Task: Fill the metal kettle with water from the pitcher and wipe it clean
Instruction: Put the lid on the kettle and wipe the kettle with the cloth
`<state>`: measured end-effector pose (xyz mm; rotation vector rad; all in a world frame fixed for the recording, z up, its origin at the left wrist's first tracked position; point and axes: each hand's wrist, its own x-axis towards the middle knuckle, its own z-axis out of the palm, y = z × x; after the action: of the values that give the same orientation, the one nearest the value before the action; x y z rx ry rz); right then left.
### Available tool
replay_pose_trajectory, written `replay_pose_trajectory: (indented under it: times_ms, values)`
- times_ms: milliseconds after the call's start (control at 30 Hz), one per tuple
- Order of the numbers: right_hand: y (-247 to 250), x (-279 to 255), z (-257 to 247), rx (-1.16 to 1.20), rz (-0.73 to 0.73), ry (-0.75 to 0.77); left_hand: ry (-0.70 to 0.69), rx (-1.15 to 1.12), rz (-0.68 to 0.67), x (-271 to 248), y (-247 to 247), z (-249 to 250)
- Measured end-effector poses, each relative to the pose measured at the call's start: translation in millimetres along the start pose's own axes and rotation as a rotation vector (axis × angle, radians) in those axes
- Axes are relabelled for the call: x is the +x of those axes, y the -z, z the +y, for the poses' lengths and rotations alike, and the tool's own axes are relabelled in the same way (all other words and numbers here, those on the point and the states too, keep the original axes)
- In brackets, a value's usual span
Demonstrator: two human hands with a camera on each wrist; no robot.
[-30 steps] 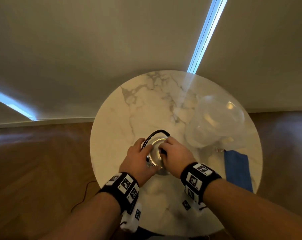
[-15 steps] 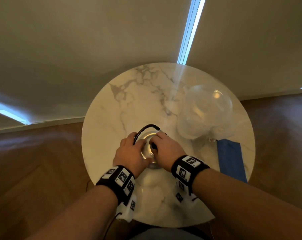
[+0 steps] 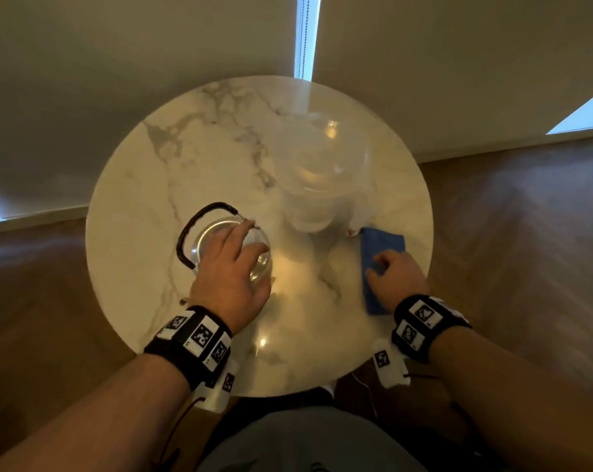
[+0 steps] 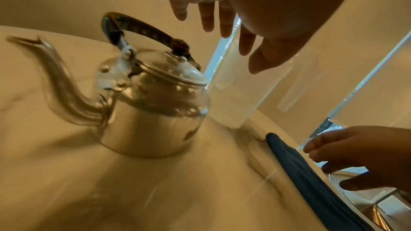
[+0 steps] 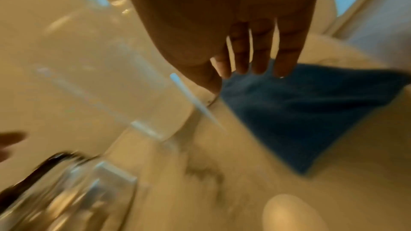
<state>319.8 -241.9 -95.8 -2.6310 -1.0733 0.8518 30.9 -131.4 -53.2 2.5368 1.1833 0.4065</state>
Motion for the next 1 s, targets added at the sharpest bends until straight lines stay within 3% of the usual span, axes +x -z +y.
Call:
replay_pose_trajectory:
  times_ms: [167, 267, 400, 533, 667, 767, 900, 1000]
  values:
    - [4.6, 43.3, 36.7, 0.098, -0.02, -0.304, -0.017, -0.086, -0.136, -14.2, -18.0, 44.0]
    - [-0.4, 56.2, 38.5, 0.195, -0.07, -0.34, 0.013, -0.098, -0.212, -21.3, -27.8, 62.2]
    - [5.3, 46.6, 27.0, 0.187, -0.299, -0.209, 0.011, -0.07, -0.333, -25.4, -34.9, 81.0]
    - [13.7, 13.7, 10.4, 0.296, -0.355, 0.009, 0.063, -0.152, -0.299, -22.1, -29.4, 95.6]
    - [21.0, -28.2, -23.8, 0.328, -0.489, 0.442, 0.348, -0.465, -0.164, -21.1, -14.7, 92.5]
    - [18.6, -54.0, -48.5, 0.378, -0.522, 0.696, 0.534, -0.637, -0.145, -27.2, 3.5, 77.2]
    - [10.0, -62.6, -75.0, 0.462, -0.596, 0.706, 0.541, -0.841, -0.147, -41.2, 28.3, 51.2]
    - [1.2, -61.9, -92.5, 0.337, -0.737, 0.629, 0.453, -0.892, -0.12, -49.8, 43.1, 35.8]
